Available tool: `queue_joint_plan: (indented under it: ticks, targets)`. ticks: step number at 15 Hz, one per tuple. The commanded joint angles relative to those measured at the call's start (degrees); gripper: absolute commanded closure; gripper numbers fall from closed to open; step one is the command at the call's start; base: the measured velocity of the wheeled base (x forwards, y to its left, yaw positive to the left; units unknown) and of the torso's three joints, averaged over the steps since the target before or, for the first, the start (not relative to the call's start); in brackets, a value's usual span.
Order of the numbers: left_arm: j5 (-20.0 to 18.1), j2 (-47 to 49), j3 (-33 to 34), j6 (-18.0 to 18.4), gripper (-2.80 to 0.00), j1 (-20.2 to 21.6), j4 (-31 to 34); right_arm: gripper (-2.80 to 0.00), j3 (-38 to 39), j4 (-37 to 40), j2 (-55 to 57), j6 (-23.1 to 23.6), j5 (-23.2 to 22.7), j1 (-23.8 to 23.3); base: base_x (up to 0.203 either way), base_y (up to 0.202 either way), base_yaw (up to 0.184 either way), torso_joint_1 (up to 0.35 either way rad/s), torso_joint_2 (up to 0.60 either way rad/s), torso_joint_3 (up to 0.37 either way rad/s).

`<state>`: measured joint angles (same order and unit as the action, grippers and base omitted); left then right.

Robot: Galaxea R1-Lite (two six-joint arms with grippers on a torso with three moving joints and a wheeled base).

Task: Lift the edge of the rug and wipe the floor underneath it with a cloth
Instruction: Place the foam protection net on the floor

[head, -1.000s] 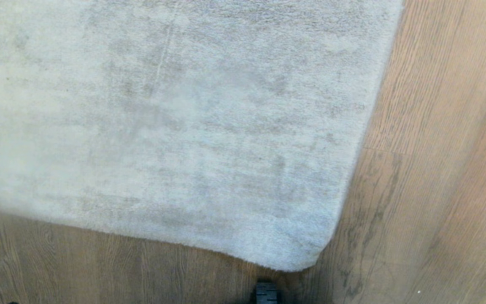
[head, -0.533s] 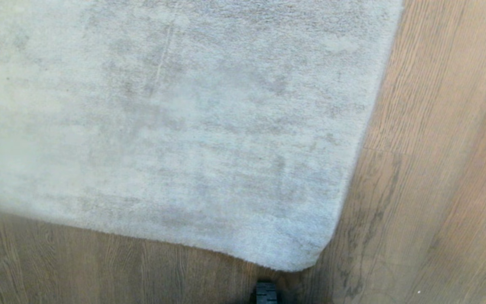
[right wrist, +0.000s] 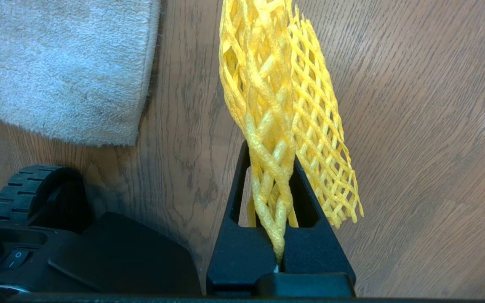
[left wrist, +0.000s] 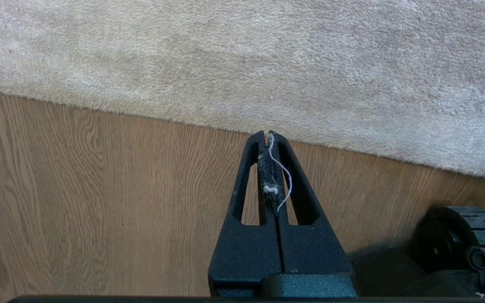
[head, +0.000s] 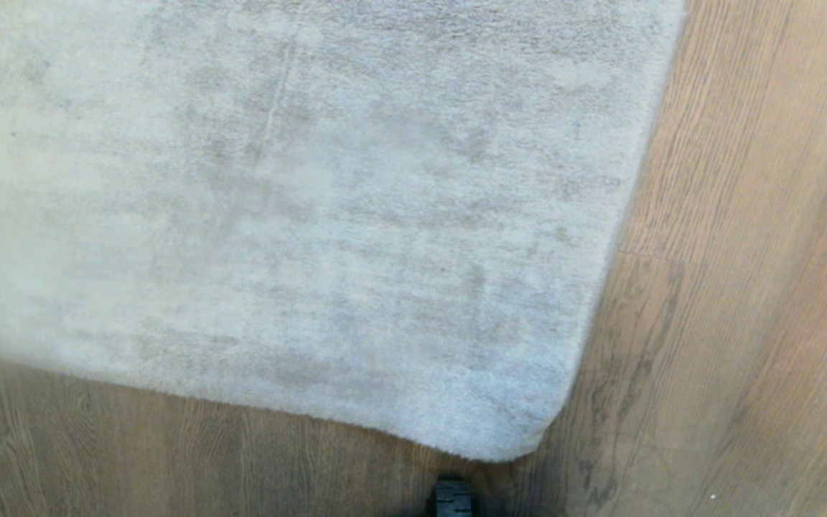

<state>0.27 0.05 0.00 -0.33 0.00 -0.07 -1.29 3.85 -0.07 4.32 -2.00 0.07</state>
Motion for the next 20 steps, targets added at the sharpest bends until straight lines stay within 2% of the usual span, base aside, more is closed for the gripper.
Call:
queue_joint_plan:
  ticks: [1,20]
  targets:
    - [0.0,-0.05,0.0,-0.05,0.0,0.0,-0.1,0.0,0.01,-0.05,0.07,0.08,-0.02,0.01,0.0,0.0,0.0,0.0,0.0,0.0]
    - [0.0,-0.05,0.0,-0.2,0.0,0.0,-0.1,0.0,0.04,0.01,0.07,0.08,-0.02,0.01,0.0,0.0,0.0,0.0,0.0,0.0]
